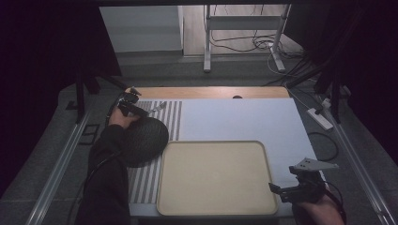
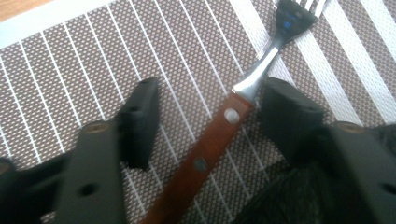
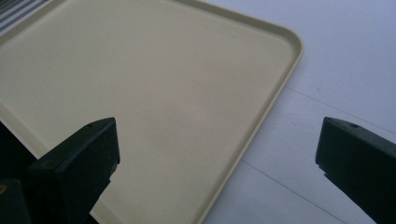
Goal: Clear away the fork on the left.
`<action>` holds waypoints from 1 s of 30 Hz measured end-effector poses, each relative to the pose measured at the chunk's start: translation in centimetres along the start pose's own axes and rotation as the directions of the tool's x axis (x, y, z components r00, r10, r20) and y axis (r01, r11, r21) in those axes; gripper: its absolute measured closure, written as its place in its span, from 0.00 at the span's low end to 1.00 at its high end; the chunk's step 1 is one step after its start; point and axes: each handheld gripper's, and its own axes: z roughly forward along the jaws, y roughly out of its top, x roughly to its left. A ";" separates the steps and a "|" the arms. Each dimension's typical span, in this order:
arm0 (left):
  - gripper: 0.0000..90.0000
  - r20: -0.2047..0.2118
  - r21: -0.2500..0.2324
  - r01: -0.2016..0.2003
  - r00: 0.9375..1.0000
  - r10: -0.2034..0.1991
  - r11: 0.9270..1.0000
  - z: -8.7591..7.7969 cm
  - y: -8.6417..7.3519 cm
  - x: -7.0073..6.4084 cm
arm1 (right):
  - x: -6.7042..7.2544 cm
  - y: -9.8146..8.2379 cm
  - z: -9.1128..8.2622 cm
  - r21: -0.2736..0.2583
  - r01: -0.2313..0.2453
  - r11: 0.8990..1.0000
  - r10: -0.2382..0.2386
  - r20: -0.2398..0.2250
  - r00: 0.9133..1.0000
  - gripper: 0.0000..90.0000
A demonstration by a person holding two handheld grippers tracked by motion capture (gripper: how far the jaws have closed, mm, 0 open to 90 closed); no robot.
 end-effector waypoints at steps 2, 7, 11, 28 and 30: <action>0.60 0.002 0.003 -0.020 1.000 0.020 1.000 -0.2 -0.2 0.1 | 0.0 0.0 0.0 0.000 0.001 1.000 -0.001 0.000 1.000 0.00; 0.74 0.007 0.016 -0.084 0.996 0.084 0.996 -0.4 -0.3 0.2 | 0.0 0.0 0.0 0.001 0.002 1.000 -0.002 0.000 1.000 0.00; 0.86 0.010 0.031 -0.159 0.987 0.159 0.987 -0.5 -0.2 -0.1 | 0.0 0.0 0.0 0.001 0.002 1.000 -0.002 0.000 1.000 0.00; 0.86 -0.119 0.036 -0.359 0.925 0.361 0.932 -1.8 -0.7 -0.6 | 0.0 0.0 0.0 0.003 -0.002 1.000 0.002 0.002 1.000 0.00; 0.86 -0.130 0.027 -0.366 0.922 0.366 0.930 -2.2 -0.7 -0.6 | 0.0 0.0 0.0 0.005 -0.003 1.000 0.003 0.002 1.000 0.00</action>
